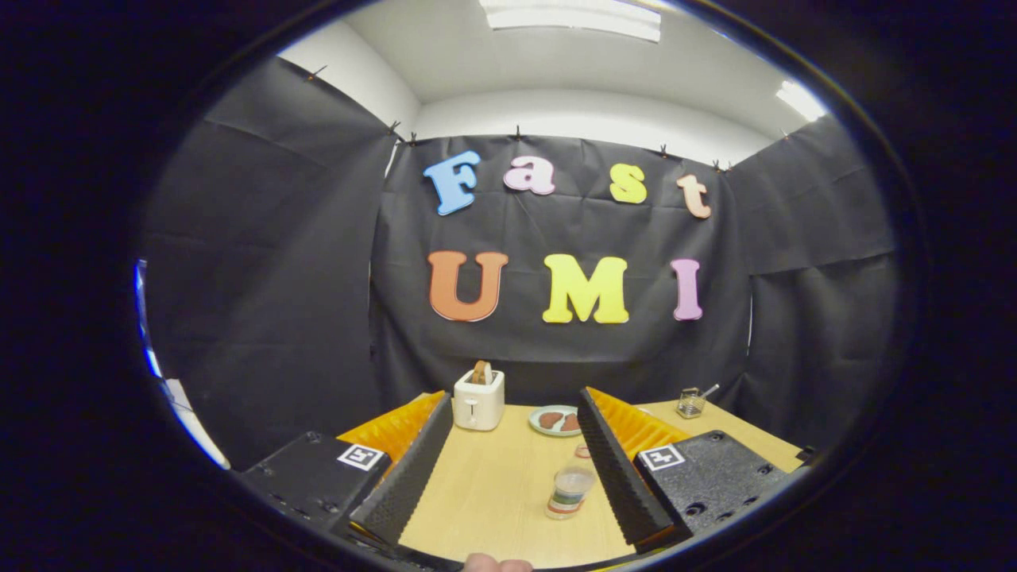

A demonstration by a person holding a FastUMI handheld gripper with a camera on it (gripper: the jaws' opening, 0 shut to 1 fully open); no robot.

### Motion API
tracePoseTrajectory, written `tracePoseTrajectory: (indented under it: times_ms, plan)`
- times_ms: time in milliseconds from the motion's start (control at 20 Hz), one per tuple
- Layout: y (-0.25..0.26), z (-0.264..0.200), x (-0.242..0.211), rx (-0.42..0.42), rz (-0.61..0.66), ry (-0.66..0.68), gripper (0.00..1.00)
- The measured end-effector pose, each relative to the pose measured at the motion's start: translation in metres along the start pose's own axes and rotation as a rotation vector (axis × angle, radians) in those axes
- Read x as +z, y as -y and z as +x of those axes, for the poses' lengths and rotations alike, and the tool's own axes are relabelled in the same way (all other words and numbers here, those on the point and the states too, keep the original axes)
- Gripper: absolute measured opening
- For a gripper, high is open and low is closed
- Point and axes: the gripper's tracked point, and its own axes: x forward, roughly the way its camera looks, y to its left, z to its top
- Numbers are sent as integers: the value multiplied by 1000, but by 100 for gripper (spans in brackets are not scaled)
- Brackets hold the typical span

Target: Take the bottle from table, then pour the juice into the cup, finally place the bottle on the coaster

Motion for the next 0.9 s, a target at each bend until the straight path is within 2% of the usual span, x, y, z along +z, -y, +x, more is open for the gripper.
tracePoseTrajectory:
  times_ms: [200,350,650,900]
  plan:
    - [6,1,-22,-7,-6,-8,100]
    - [11,1,-58,-38,10,-22,100]
    - [31,24,-160,-70,-99,-138,100]
    - [62,48,-191,-127,-149,-141,100]
